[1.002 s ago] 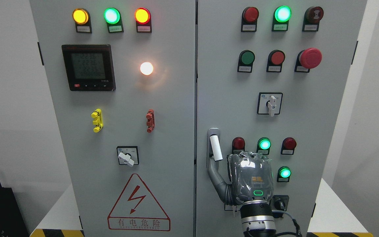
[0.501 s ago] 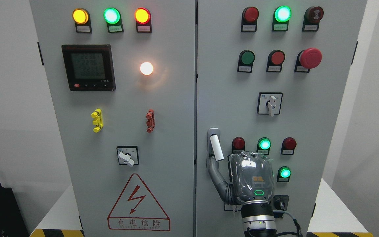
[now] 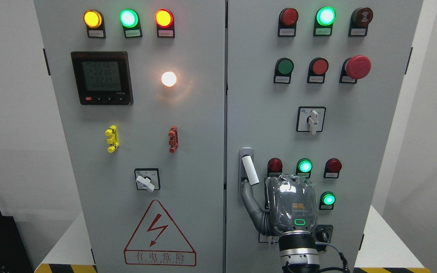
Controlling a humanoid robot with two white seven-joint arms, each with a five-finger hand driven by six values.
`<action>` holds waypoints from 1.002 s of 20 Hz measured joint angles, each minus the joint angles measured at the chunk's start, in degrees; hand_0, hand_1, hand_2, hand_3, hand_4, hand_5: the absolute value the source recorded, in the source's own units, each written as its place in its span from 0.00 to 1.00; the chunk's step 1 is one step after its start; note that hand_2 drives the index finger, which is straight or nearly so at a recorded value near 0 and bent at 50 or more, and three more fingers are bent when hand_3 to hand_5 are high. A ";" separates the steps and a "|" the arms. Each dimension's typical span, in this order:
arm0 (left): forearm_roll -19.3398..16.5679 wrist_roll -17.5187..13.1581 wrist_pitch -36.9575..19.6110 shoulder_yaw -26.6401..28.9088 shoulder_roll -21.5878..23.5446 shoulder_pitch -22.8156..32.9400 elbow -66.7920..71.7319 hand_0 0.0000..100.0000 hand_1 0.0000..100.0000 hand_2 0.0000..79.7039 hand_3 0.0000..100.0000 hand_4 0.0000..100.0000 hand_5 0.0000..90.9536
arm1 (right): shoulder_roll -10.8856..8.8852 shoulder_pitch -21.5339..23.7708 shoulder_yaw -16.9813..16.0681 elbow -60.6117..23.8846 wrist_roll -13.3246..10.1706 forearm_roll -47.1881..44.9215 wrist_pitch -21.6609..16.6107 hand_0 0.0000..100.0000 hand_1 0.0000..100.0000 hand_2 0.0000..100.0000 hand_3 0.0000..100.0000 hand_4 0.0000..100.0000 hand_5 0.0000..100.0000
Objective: Release door handle
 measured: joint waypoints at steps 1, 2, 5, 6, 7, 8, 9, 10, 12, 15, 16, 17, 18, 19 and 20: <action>0.00 0.00 0.00 0.00 0.00 0.00 0.00 0.12 0.39 0.00 0.00 0.00 0.00 | 0.01 0.00 -0.01 -0.01 -0.04 0.00 0.00 0.56 0.05 0.98 1.00 1.00 0.98; 0.00 0.00 0.00 0.00 0.00 0.00 0.00 0.12 0.39 0.00 0.00 0.00 0.00 | 0.01 0.01 -0.02 -0.02 -0.08 -0.01 0.00 0.56 0.05 0.98 1.00 1.00 0.98; 0.00 0.00 0.00 0.00 0.00 0.00 0.00 0.12 0.39 0.00 0.00 0.00 0.00 | 0.02 0.01 -0.05 -0.05 -0.15 -0.04 0.00 0.56 0.05 0.98 1.00 1.00 0.98; 0.00 0.00 0.00 0.00 0.00 0.00 0.00 0.12 0.39 0.00 0.00 0.00 0.00 | 0.02 0.01 -0.06 -0.06 -0.15 -0.05 0.00 0.56 0.05 0.98 1.00 1.00 0.98; 0.00 0.00 0.00 0.00 0.00 0.00 0.00 0.12 0.39 0.00 0.00 0.00 0.00 | 0.02 0.01 -0.08 -0.08 -0.16 -0.06 0.00 0.56 0.05 0.98 1.00 1.00 0.98; 0.00 0.00 0.00 0.00 0.00 0.00 0.00 0.12 0.39 0.00 0.00 0.00 0.00 | 0.02 0.01 -0.09 -0.10 -0.16 -0.07 0.01 0.56 0.05 0.98 1.00 1.00 0.98; 0.00 0.00 0.00 0.00 0.00 0.00 0.00 0.12 0.39 0.00 0.00 0.00 0.00 | 0.02 0.01 -0.09 -0.11 -0.16 -0.07 0.00 0.56 0.05 0.98 1.00 1.00 0.98; 0.00 0.00 0.00 0.00 0.00 0.00 0.00 0.12 0.39 0.00 0.00 0.00 0.00 | 0.02 0.01 -0.10 -0.12 -0.14 -0.08 0.00 0.56 0.04 0.98 1.00 1.00 0.98; 0.00 0.00 0.00 0.00 0.00 0.00 0.00 0.12 0.39 0.00 0.00 0.00 0.00 | 0.02 0.01 -0.11 -0.13 -0.05 -0.09 0.00 0.57 0.04 0.98 1.00 1.00 0.98; 0.00 0.00 0.00 0.01 0.00 0.00 0.00 0.12 0.39 0.00 0.00 0.00 0.00 | 0.02 -0.01 -0.12 -0.16 0.10 -0.10 0.01 0.57 0.04 0.98 1.00 1.00 0.98; 0.01 0.00 0.00 0.01 0.00 0.00 0.00 0.12 0.39 0.00 0.00 0.00 0.00 | 0.02 -0.02 -0.13 -0.18 0.11 -0.11 0.04 0.57 0.04 0.98 1.00 1.00 0.98; 0.02 0.00 0.00 0.01 0.00 0.00 0.00 0.12 0.39 0.00 0.00 0.00 0.00 | 0.02 -0.03 -0.13 -0.19 0.11 -0.12 0.07 0.57 0.04 0.98 1.00 1.00 0.98; 0.02 0.00 0.00 0.01 0.00 0.00 0.00 0.12 0.39 0.00 0.00 0.00 0.00 | 0.02 -0.04 -0.14 -0.20 0.11 -0.13 0.08 0.57 0.04 0.98 1.00 1.00 0.98; 0.02 0.00 0.00 0.01 0.00 0.00 0.00 0.12 0.39 0.00 0.00 0.00 0.00 | 0.02 -0.05 -0.15 -0.21 0.12 -0.14 0.10 0.57 0.04 0.98 1.00 1.00 0.98; 0.03 0.00 0.00 0.01 0.00 0.00 0.00 0.12 0.39 0.00 0.00 0.00 0.00 | 0.03 -0.06 -0.16 -0.23 0.13 -0.15 0.10 0.57 0.04 0.98 1.00 1.00 0.98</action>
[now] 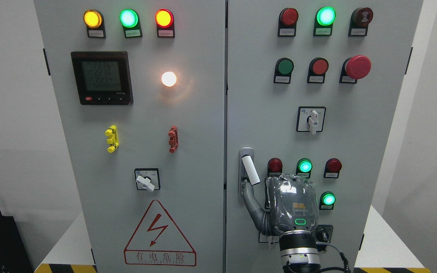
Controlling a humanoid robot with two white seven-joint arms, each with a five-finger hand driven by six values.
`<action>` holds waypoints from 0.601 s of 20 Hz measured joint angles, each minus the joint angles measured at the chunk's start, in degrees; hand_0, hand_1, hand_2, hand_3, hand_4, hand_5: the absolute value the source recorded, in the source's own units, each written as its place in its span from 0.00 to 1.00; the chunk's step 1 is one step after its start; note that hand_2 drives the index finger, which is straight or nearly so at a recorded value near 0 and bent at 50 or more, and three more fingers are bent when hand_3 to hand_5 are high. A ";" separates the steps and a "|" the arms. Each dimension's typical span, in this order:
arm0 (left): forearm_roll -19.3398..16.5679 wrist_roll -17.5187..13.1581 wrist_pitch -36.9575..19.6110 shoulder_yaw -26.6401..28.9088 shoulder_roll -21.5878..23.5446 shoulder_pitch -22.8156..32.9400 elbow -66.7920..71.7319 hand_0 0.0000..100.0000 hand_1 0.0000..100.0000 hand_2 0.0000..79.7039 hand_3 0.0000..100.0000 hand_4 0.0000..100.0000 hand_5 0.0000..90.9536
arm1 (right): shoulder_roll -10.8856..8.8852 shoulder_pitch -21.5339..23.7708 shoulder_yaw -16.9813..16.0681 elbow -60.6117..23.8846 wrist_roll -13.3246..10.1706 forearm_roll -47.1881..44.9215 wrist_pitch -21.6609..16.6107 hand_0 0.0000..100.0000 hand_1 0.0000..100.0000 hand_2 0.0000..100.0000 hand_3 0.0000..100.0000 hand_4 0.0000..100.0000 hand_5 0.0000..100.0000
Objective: Release door handle
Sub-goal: 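Keep gripping the silver handle with the right hand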
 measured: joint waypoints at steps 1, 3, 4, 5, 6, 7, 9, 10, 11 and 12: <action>0.00 0.00 0.00 0.00 0.00 0.00 0.00 0.12 0.39 0.00 0.00 0.00 0.00 | 0.00 -0.01 -0.01 -0.01 0.01 -0.01 0.00 0.57 0.04 0.98 1.00 1.00 0.98; 0.01 0.00 0.00 -0.01 0.00 0.00 0.00 0.12 0.39 0.00 0.00 0.00 0.00 | 0.01 -0.01 -0.02 -0.05 0.02 -0.02 0.00 0.57 0.04 0.98 1.00 1.00 0.98; 0.00 0.00 0.00 0.00 0.00 0.00 0.00 0.12 0.39 0.00 0.00 0.00 0.00 | 0.01 -0.02 -0.03 -0.07 0.02 -0.02 0.00 0.57 0.04 0.98 1.00 1.00 0.98; 0.00 0.00 0.00 0.00 0.00 0.00 0.00 0.12 0.39 0.00 0.00 0.00 0.00 | 0.02 -0.02 -0.04 -0.09 0.02 -0.02 0.00 0.57 0.05 0.98 1.00 1.00 0.98; 0.00 0.00 0.00 0.00 0.00 0.00 0.00 0.12 0.39 0.00 0.00 0.00 0.00 | 0.02 -0.02 -0.04 -0.10 0.04 -0.03 0.02 0.58 0.05 0.98 1.00 1.00 0.98; 0.00 0.00 0.00 0.01 0.00 0.00 0.00 0.12 0.39 0.00 0.00 0.00 0.00 | 0.02 -0.02 -0.04 -0.11 0.06 -0.03 0.18 0.58 0.05 0.98 1.00 1.00 0.98; 0.00 0.00 0.00 0.01 0.00 0.00 0.00 0.12 0.39 0.00 0.00 0.00 0.00 | 0.03 -0.03 -0.05 -0.14 0.16 -0.03 0.56 0.58 0.05 0.98 1.00 1.00 0.98; 0.00 0.00 0.00 0.01 0.00 0.00 0.00 0.12 0.39 0.00 0.00 0.00 0.00 | 0.03 -0.05 -0.06 -0.16 0.19 -0.03 0.74 0.58 0.05 0.98 1.00 1.00 0.98; 0.00 0.00 0.00 0.01 0.00 0.00 0.00 0.12 0.39 0.00 0.00 0.00 0.00 | 0.02 -0.05 -0.07 -0.18 0.19 -0.03 0.88 0.58 0.05 0.98 1.00 1.00 0.98; 0.00 0.00 0.00 0.00 0.00 0.00 0.00 0.12 0.39 0.00 0.00 0.00 0.00 | 0.02 -0.05 -0.07 -0.20 0.19 -0.03 0.93 0.58 0.05 0.98 1.00 1.00 0.98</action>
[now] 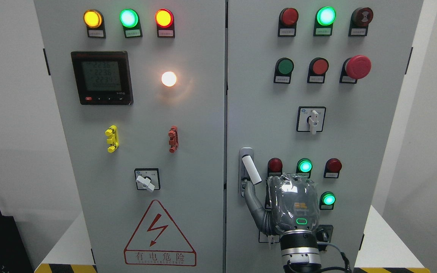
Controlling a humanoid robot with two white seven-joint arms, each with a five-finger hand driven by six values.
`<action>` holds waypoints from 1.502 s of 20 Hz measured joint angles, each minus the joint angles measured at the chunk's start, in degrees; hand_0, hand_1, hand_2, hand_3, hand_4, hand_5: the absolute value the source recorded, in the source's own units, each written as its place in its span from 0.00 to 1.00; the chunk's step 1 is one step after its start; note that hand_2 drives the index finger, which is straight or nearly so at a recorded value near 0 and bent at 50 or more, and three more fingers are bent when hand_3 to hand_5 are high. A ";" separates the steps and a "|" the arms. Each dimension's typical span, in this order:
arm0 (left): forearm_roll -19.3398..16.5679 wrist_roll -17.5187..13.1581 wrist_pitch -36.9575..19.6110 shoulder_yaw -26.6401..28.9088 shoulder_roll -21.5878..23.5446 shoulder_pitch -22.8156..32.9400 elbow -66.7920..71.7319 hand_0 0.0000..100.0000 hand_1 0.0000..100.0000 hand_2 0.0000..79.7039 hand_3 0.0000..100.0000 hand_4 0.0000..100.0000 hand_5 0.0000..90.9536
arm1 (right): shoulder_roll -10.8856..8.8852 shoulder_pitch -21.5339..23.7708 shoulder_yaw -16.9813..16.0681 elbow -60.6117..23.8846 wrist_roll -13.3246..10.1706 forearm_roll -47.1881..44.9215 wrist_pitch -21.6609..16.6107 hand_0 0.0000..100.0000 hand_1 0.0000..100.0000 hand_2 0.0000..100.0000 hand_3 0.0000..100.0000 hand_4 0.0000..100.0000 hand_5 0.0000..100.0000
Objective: Release door handle
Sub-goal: 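Keep gripping the silver handle with the right hand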
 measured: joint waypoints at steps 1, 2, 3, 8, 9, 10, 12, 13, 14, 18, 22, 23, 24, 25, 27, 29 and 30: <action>0.00 0.00 0.00 -0.01 0.00 0.00 0.00 0.12 0.39 0.00 0.00 0.00 0.00 | 0.00 0.00 0.00 -0.01 -0.07 0.00 0.04 0.58 0.05 0.98 1.00 1.00 0.98; 0.00 0.00 0.00 0.00 0.00 0.00 0.00 0.12 0.39 0.00 0.00 0.00 0.00 | 0.00 0.00 0.00 -0.02 -0.15 -0.02 0.06 0.58 0.05 0.98 1.00 1.00 0.98; 0.00 0.00 0.00 0.00 0.00 0.00 0.00 0.12 0.39 0.00 0.00 0.00 0.00 | 0.00 0.00 0.00 -0.03 -0.18 -0.02 0.09 0.58 0.05 0.98 1.00 1.00 0.98; -0.01 0.00 0.00 -0.01 0.00 0.00 0.00 0.12 0.39 0.00 0.00 0.00 0.00 | 0.00 -0.04 -0.01 -0.07 -0.36 -0.04 0.12 0.58 0.05 0.98 1.00 1.00 0.98; -0.02 0.00 0.00 -0.01 0.00 0.00 0.00 0.12 0.39 0.00 0.00 0.00 0.00 | 0.00 -0.04 -0.01 -0.08 -0.39 -0.04 0.12 0.58 0.05 0.98 1.00 1.00 0.98; -0.02 0.00 0.00 -0.01 0.00 0.00 0.00 0.12 0.39 0.00 0.00 0.00 0.00 | 0.00 -0.05 -0.01 -0.09 -0.41 -0.04 0.12 0.58 0.05 0.98 1.00 1.00 0.98; -0.02 0.00 0.00 -0.01 0.00 0.00 0.00 0.12 0.39 0.00 0.00 0.00 0.00 | 0.00 -0.05 -0.01 -0.14 -0.41 -0.06 0.12 0.58 0.05 0.98 1.00 1.00 0.98; -0.02 0.00 0.00 -0.01 0.00 0.00 0.00 0.12 0.39 0.00 0.00 0.00 0.00 | 0.00 -0.05 -0.01 -0.16 -0.41 -0.07 0.12 0.58 0.05 0.98 1.00 1.00 0.98; -0.02 0.00 0.00 -0.02 0.00 0.00 0.00 0.12 0.39 0.00 0.00 0.00 0.00 | 0.00 -0.05 -0.01 -0.18 -0.41 -0.07 0.12 0.58 0.05 0.98 1.00 1.00 0.98; -0.02 0.00 0.00 -0.02 0.00 0.00 0.00 0.12 0.39 0.00 0.00 0.00 0.00 | -0.01 -0.02 -0.02 -0.27 -0.44 -0.07 0.20 0.58 0.07 0.98 1.00 1.00 0.98; -0.02 0.00 0.00 -0.02 0.00 0.00 0.00 0.12 0.39 0.00 0.00 0.00 0.00 | -0.02 0.03 -0.04 -0.35 -0.46 -0.08 0.21 0.58 0.07 0.98 1.00 1.00 0.98; -0.02 0.00 0.00 -0.02 0.00 0.00 0.00 0.12 0.39 0.00 0.00 0.00 0.00 | -0.03 0.05 -0.06 -0.36 -0.46 -0.08 0.21 0.58 0.07 0.98 1.00 1.00 0.98; -0.02 0.00 0.00 -0.02 0.00 0.00 0.00 0.12 0.39 0.00 0.00 0.00 0.00 | -0.03 0.07 -0.09 -0.37 -0.46 -0.08 0.21 0.58 0.07 0.98 1.00 1.00 0.98; -0.02 0.00 0.00 -0.01 0.00 0.00 0.00 0.12 0.39 0.00 0.00 0.00 0.00 | -0.03 0.09 -0.12 -0.38 -0.48 -0.08 0.21 0.59 0.07 0.98 1.00 1.00 0.98; -0.02 0.00 0.00 -0.01 0.00 0.00 0.00 0.12 0.39 0.00 0.00 0.00 0.00 | -0.03 0.12 -0.15 -0.39 -0.48 -0.08 0.21 0.59 0.07 0.98 1.00 1.00 0.98; -0.02 0.00 0.00 -0.01 0.00 0.00 0.00 0.12 0.39 0.00 0.00 0.00 0.00 | -0.04 0.14 -0.22 -0.42 -0.48 -0.08 0.21 0.59 0.08 0.98 1.00 1.00 0.98; -0.02 0.00 0.00 -0.01 0.00 0.00 0.00 0.12 0.39 0.00 0.00 0.00 0.00 | -0.04 0.15 -0.24 -0.43 -0.48 -0.08 0.21 0.59 0.08 0.98 1.00 1.00 0.98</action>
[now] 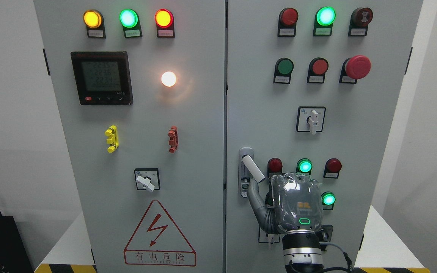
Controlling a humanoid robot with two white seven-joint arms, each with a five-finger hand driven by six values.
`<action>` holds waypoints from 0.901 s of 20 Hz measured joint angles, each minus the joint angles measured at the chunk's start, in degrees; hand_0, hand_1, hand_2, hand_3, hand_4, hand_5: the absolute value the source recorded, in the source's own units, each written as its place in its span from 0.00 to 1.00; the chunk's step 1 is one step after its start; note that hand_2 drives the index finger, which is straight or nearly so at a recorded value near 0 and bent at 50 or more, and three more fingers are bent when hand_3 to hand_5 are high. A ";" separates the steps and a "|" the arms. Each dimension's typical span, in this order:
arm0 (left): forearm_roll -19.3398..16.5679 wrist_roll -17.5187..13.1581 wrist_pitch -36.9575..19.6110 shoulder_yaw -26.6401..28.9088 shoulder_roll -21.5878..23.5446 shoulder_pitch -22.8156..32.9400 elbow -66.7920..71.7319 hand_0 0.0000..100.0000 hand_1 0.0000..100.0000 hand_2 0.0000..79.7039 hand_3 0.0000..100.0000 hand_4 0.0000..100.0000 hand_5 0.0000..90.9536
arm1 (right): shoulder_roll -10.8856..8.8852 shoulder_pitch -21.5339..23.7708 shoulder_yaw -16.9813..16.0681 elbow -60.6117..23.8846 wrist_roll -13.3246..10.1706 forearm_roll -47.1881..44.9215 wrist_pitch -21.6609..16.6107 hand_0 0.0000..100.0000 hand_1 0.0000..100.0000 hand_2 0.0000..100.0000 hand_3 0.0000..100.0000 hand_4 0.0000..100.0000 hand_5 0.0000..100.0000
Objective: Release door handle
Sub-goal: 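Keep gripping the silver handle with the right hand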
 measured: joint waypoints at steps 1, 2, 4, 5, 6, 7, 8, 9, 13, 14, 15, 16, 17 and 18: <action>0.00 0.00 0.00 0.00 0.00 0.00 0.00 0.12 0.39 0.00 0.00 0.00 0.00 | 0.00 0.01 -0.01 -0.01 0.00 0.00 0.00 0.59 0.08 0.98 1.00 1.00 0.98; 0.00 0.00 0.00 0.00 0.00 0.00 0.00 0.12 0.39 0.00 0.00 0.00 0.00 | -0.01 0.01 -0.02 -0.02 -0.01 0.00 0.00 0.59 0.08 0.98 1.00 1.00 0.98; 0.00 0.00 0.00 0.00 0.00 0.00 0.00 0.12 0.39 0.00 0.00 0.00 0.00 | -0.01 0.02 -0.06 -0.04 -0.02 0.00 0.00 0.59 0.08 0.98 1.00 1.00 0.98; 0.00 0.00 0.00 0.00 0.00 0.00 0.00 0.12 0.39 0.00 0.00 0.00 0.00 | -0.01 0.02 -0.08 -0.04 -0.03 0.00 0.00 0.59 0.08 0.98 1.00 1.00 0.98; 0.00 0.00 0.00 0.00 0.00 0.00 0.00 0.12 0.39 0.00 0.00 0.00 0.00 | -0.01 0.02 -0.09 -0.05 -0.10 -0.02 0.00 0.59 0.08 0.98 1.00 1.00 0.98; 0.00 0.00 0.00 -0.01 0.00 0.00 0.00 0.12 0.39 0.00 0.00 0.00 0.00 | -0.01 0.02 -0.10 -0.06 -0.13 -0.03 0.00 0.59 0.08 0.98 1.00 1.00 0.98; 0.00 0.00 0.00 -0.01 0.00 0.00 0.00 0.12 0.39 0.00 0.00 0.00 0.00 | -0.01 0.02 -0.11 -0.06 -0.18 -0.04 0.00 0.59 0.08 0.98 1.00 1.00 0.98; 0.00 0.00 0.00 0.00 0.00 0.00 0.00 0.12 0.39 0.00 0.00 0.00 0.00 | -0.01 0.02 -0.12 -0.07 -0.23 -0.05 0.00 0.59 0.08 0.98 1.00 1.00 0.98; 0.00 0.00 0.00 0.00 0.00 0.00 0.00 0.12 0.39 0.00 0.00 0.00 0.00 | -0.02 -0.01 -0.19 -0.09 -0.17 -0.07 0.00 0.59 0.08 0.98 1.00 1.00 0.98; -0.01 0.00 0.00 0.00 0.00 0.00 0.00 0.12 0.39 0.00 0.00 0.00 0.00 | -0.02 -0.02 -0.23 -0.10 -0.14 -0.08 0.00 0.59 0.08 0.98 1.00 1.00 0.98; -0.01 0.00 0.00 0.00 0.00 0.00 0.00 0.12 0.39 0.00 0.00 0.00 0.00 | -0.02 -0.02 -0.25 -0.11 -0.13 -0.08 0.00 0.59 0.08 0.98 1.00 1.00 0.98; 0.00 0.00 0.00 0.00 0.00 0.00 0.00 0.12 0.39 0.00 0.00 0.00 0.00 | -0.02 -0.03 -0.27 -0.12 -0.09 -0.08 0.00 0.60 0.08 0.98 1.00 1.00 0.98; 0.00 0.00 0.00 0.00 0.00 0.00 0.00 0.12 0.39 0.00 0.00 0.00 0.00 | -0.02 -0.03 -0.30 -0.14 -0.07 -0.09 0.00 0.60 0.08 0.98 1.00 1.00 0.98; 0.00 0.00 0.00 0.00 0.00 0.00 0.00 0.12 0.39 0.00 0.00 0.00 0.00 | -0.02 -0.03 -0.33 -0.16 -0.05 -0.09 0.00 0.60 0.08 0.98 1.00 1.00 0.98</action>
